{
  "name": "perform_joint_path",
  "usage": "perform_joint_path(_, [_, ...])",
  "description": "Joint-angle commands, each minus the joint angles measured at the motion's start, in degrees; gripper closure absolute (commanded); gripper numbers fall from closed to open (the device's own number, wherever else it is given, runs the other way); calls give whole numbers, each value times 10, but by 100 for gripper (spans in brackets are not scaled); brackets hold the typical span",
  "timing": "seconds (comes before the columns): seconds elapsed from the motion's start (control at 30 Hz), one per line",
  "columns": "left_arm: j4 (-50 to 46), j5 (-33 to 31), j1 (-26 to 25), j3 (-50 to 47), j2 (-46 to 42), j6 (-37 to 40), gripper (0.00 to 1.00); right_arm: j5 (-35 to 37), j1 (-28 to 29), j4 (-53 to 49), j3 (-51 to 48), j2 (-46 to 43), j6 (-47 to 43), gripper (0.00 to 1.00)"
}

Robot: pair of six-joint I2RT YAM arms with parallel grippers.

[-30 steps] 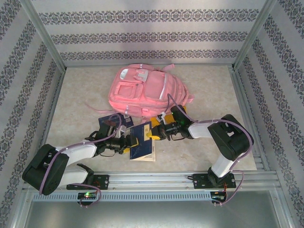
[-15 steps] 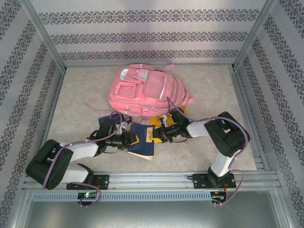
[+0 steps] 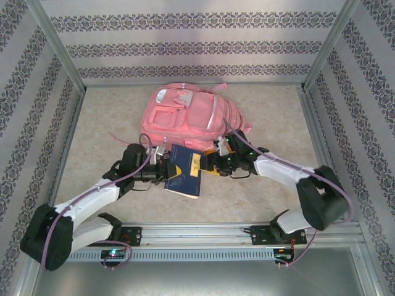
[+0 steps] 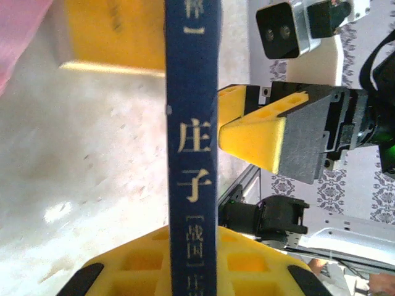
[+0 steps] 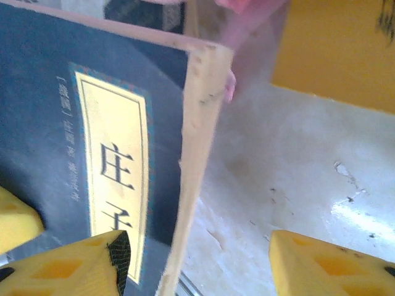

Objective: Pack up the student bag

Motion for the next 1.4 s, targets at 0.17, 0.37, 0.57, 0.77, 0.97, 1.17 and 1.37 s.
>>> perform_joint_path(0.17, [16,-85,11,110,17,-1,100,66,-20,-66,78,-90,-24,37])
perform_joint_path(0.37, [207,-219,10,190,92,-134,100,87,-39,62,94,-122,82,36])
perform_joint_path(0.57, [404,-368,1,212,153,-255,100,169,-43,171,113,-117,229,32])
perform_joint_path(0.77, [446,-416,-6,264,190,-285,100,287,-18,397,56,-85,415,20])
perform_joint_path(0.97, [462,-424,-17,288,211,-300,100,300,-3,444,109,-28,431,19])
perform_joint_path(1.17, [455,-423,-27,290,212,-301,100,285,7,467,155,14,425,20])
perform_joint_path(1.37, [448,-427,-31,284,207,-307,100,290,17,474,162,25,426,22])
